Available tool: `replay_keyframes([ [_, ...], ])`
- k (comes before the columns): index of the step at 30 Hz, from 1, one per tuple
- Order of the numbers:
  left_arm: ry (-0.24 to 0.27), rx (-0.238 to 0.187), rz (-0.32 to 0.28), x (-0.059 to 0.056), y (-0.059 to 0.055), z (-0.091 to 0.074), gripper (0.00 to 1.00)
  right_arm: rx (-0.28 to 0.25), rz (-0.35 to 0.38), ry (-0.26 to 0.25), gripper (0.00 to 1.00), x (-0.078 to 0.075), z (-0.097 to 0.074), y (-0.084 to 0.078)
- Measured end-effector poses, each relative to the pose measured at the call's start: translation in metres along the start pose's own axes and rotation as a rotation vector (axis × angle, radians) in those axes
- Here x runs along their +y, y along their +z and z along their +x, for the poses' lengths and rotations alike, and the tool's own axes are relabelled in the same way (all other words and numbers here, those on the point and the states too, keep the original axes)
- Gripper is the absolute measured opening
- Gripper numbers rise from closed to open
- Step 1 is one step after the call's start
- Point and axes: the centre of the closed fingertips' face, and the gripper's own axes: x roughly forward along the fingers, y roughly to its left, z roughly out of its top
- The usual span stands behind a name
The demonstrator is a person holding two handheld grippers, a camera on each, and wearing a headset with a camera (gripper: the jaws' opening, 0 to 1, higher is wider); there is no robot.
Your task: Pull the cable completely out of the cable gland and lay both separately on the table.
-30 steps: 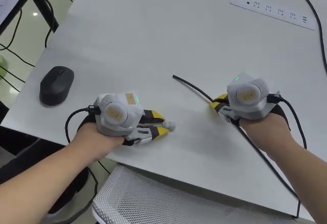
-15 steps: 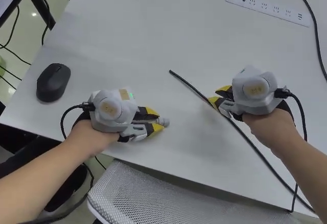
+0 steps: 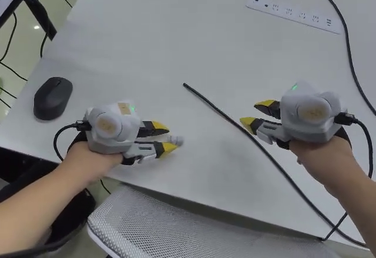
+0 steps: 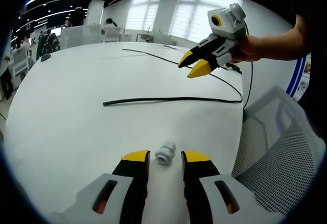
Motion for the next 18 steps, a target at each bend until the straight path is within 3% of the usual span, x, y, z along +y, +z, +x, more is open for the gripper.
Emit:
replay_keyframes([
  [5,0.031,-0.019,-0.034,-0.002,0.005,-0.009,0.3,-0.035,0.0,0.017,0.39,0.003,-0.02,-0.003],
  [12,0.054,-0.076,-0.048,-0.016,0.023,-0.027,0.41,-0.048,-0.007,0.073,0.46,0.012,-0.051,-0.025],
  [18,0.075,-0.107,-0.055,-0.028,0.04,-0.045,0.45,-0.093,0.052,0.083,0.52,0.014,-0.079,-0.04],
])
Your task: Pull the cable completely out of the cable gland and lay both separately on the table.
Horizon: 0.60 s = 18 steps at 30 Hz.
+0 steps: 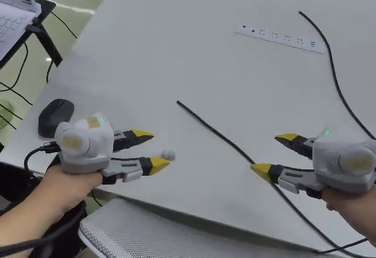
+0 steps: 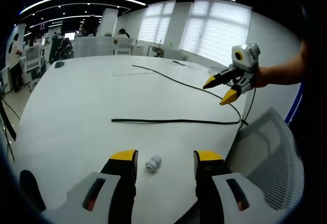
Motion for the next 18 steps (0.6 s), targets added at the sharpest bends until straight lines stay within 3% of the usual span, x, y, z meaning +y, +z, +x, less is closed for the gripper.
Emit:
replay_keyframes([
  [3,0.006,0.001,-0.022,-0.007,0.004,-0.006,0.5,-0.011,0.008,-0.012,0.54,0.0,-0.013,-0.006],
  [10,0.016,-0.012,-0.002,-0.023,0.01,-0.021,0.55,-0.077,0.095,-0.025,0.6,0.008,-0.04,-0.022],
  [18,0.043,-0.002,-0.001,-0.035,0.004,-0.028,0.66,-0.129,0.188,-0.042,0.66,0.023,-0.059,-0.044],
])
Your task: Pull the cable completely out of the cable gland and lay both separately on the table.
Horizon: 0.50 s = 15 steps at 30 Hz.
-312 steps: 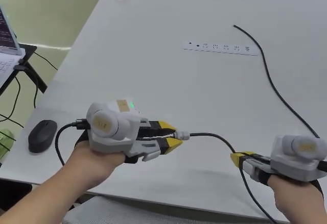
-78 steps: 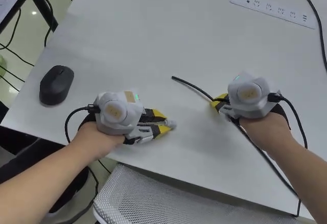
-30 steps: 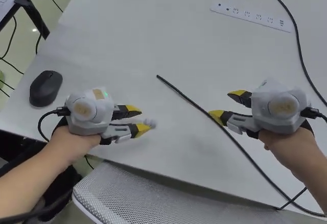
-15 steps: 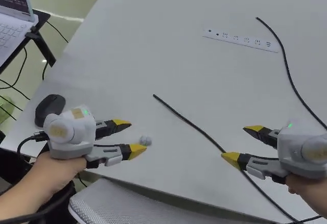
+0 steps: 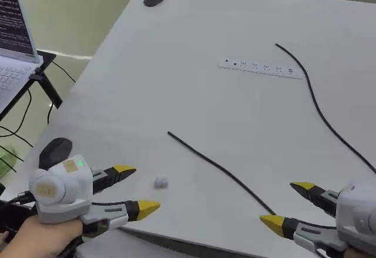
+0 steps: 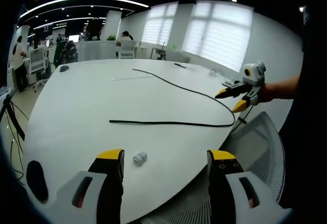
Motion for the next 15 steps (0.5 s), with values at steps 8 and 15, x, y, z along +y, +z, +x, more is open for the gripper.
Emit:
replay_keyframes([
  [8,0.001,0.035,0.012,-0.006,-0.004,-0.006,0.72,-0.036,0.066,-0.01,0.8,0.012,-0.005,-0.011],
  [15,0.013,0.04,0.038,0.001,0.0,-0.012,0.76,-0.029,0.032,0.03,0.9,0.022,-0.002,-0.009],
])
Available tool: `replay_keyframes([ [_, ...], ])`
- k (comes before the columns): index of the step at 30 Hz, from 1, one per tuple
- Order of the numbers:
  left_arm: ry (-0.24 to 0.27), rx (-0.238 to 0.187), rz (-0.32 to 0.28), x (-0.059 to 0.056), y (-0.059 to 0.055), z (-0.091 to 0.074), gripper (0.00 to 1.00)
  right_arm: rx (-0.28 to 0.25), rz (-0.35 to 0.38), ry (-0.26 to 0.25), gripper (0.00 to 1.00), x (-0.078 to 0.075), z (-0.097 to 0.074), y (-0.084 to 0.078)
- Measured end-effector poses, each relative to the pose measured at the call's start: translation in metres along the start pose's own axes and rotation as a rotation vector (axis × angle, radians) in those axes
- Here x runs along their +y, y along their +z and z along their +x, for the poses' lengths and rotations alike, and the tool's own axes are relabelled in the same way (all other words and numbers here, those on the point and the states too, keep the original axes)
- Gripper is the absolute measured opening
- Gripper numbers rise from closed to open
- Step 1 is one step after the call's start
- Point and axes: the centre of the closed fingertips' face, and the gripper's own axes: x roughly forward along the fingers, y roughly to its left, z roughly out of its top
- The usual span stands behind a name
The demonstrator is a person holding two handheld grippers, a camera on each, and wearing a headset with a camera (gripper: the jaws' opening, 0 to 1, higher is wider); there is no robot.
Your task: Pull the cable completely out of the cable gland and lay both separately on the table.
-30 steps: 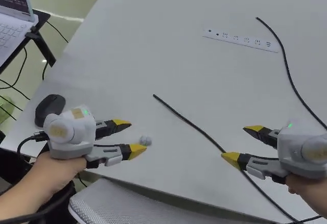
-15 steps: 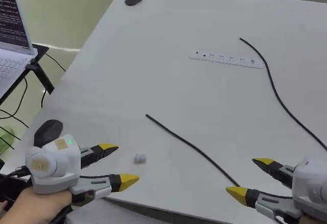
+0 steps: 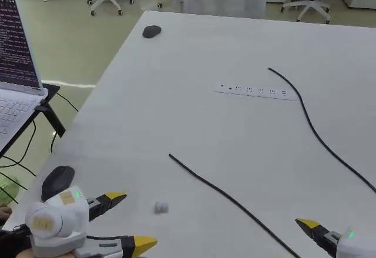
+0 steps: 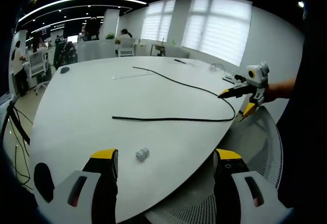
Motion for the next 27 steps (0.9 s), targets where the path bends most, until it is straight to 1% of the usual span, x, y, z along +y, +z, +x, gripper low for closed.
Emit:
replay_keyframes([
  [2,0.008,-0.008,-0.001,0.002,0.001,-0.002,0.76,-0.003,-0.006,0.004,0.9,0.0,0.0,0.002],
  [4,0.014,-0.021,-0.017,0.003,0.002,-0.003,0.75,0.016,-0.012,0.011,0.88,0.0,0.001,-0.001],
  [9,0.018,-0.032,-0.026,0.004,0.001,-0.004,0.75,0.031,-0.019,0.016,0.87,0.0,0.003,-0.002],
  [12,0.016,-0.024,-0.025,0.003,-0.002,-0.005,0.75,0.047,-0.03,0.023,0.86,0.002,0.005,-0.005],
  [15,0.014,-0.02,-0.036,0.003,-0.005,-0.005,0.76,0.052,-0.026,0.03,0.86,0.004,0.006,-0.006],
  [17,0.016,-0.015,-0.033,0.003,-0.007,-0.006,0.76,0.057,-0.033,0.032,0.86,0.004,0.007,-0.008],
  [19,0.014,-0.02,-0.038,0.002,-0.007,-0.005,0.76,0.047,-0.017,0.035,0.87,0.005,0.007,-0.006],
  [20,0.015,-0.02,-0.043,0.002,-0.008,-0.005,0.76,0.033,-0.006,0.027,0.86,0.002,0.006,-0.004],
  [22,0.014,-0.008,-0.038,0.002,-0.011,-0.004,0.77,0.033,0.013,0.015,0.84,-0.003,0.005,-0.005],
  [24,0.014,-0.009,-0.043,0.001,-0.011,-0.004,0.77,0.031,-0.008,-0.013,0.84,-0.009,0.004,-0.005],
  [27,0.009,-0.004,-0.054,0.001,-0.012,-0.005,0.79,0.033,-0.003,-0.01,0.85,-0.009,0.003,-0.006],
])
